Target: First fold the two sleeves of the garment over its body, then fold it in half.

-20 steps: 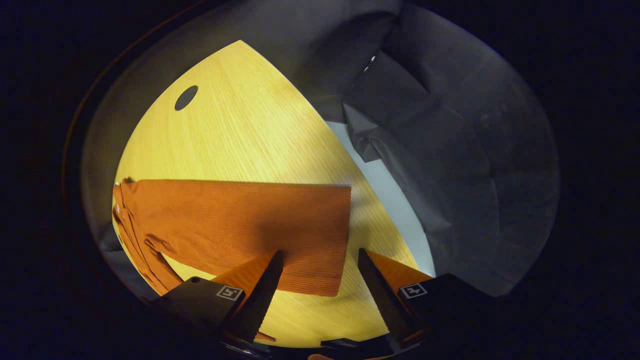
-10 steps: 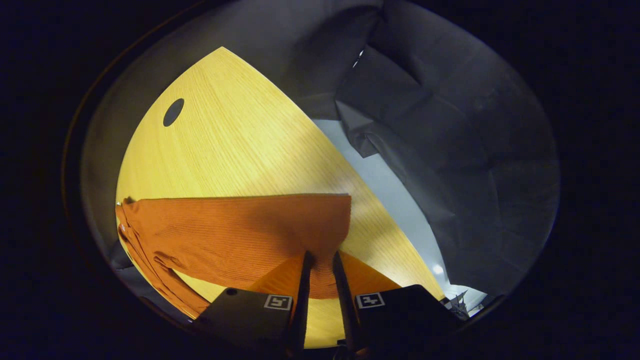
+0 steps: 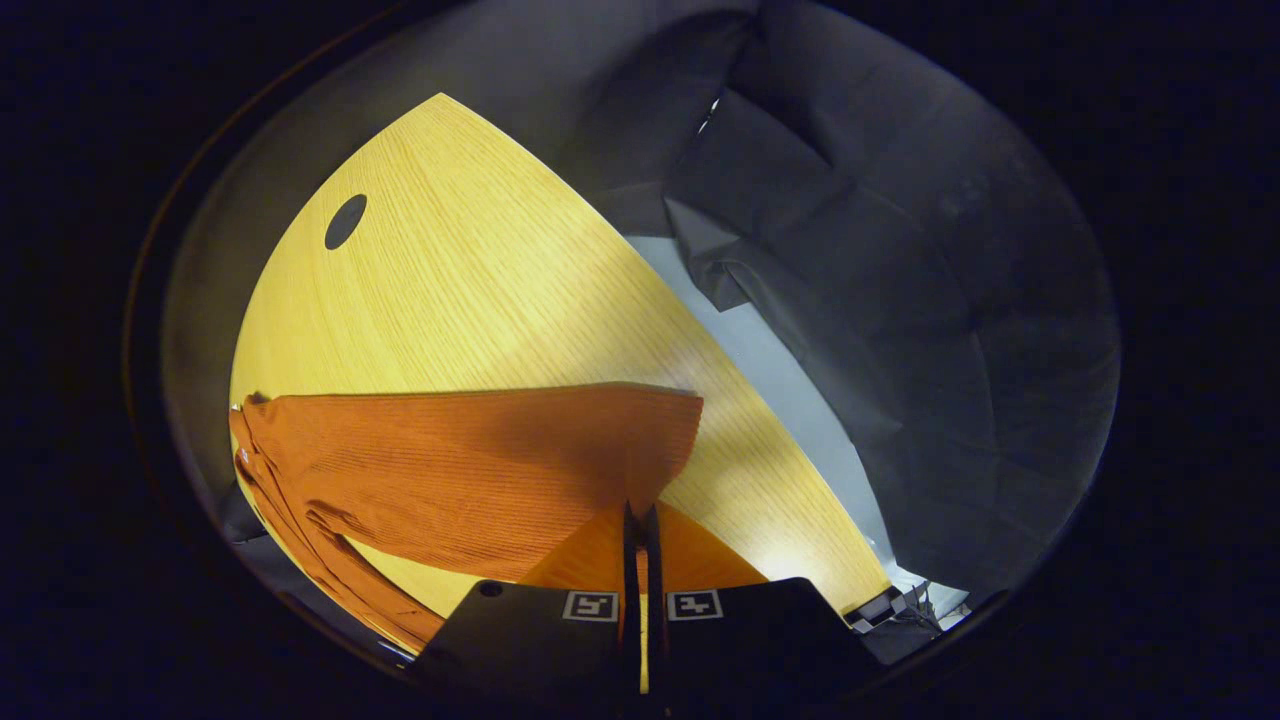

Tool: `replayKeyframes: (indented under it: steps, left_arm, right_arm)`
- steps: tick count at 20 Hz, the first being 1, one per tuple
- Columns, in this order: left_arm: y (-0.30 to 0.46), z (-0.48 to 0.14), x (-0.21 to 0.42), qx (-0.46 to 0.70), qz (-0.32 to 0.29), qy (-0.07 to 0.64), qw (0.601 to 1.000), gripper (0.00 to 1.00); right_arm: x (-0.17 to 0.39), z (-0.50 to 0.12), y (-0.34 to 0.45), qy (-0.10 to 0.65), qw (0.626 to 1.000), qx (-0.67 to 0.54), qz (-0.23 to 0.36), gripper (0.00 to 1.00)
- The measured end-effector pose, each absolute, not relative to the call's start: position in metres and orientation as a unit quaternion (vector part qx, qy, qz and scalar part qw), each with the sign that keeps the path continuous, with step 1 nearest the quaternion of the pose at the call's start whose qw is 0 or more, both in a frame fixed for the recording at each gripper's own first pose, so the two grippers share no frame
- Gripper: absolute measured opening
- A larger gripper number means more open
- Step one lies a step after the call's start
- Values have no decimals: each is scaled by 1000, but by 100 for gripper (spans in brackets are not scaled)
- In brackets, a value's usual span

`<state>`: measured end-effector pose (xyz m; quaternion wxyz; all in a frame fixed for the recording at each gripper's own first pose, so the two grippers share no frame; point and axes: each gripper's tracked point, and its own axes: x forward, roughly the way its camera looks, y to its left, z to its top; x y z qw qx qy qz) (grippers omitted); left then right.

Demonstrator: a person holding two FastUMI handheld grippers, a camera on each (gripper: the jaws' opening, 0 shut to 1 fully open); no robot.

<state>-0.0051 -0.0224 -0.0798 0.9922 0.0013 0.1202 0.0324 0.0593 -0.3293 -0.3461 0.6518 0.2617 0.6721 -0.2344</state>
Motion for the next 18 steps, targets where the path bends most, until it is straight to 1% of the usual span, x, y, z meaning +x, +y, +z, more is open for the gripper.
replayKeyframes:
  steps: [1,3,4,7,10,12,16,17,18]
  left_arm:
    - [-20,-79,-5,0,32,119,992,97]
    - [-14,-75,-6,2,37,115,993,97]
    - [-12,-70,-6,10,35,102,994,97]
    - [-4,-62,-4,22,24,82,996,97]
    - [9,-64,-4,16,24,81,996,99]
    - [15,-61,-3,14,18,72,997,99]
    - [40,-64,0,7,15,66,998,99]
    - [46,-65,1,3,13,67,998,94]
    - [55,-66,1,1,16,67,998,99]
  right_arm:
    - [61,-340,-330,666,657,261,-237,1]
    - [63,-331,-330,661,667,248,-237,0]
    - [67,-322,-327,656,673,246,-237,0]
    - [84,-287,-305,640,692,247,-223,0]
    - [111,-246,-265,621,727,234,-180,1]
    - [131,-216,-223,611,745,229,-140,0]
    - [160,-176,-127,599,776,185,-64,0]
    - [166,-170,-103,598,781,175,-47,0]
    - [171,-165,-74,598,784,165,-27,0]
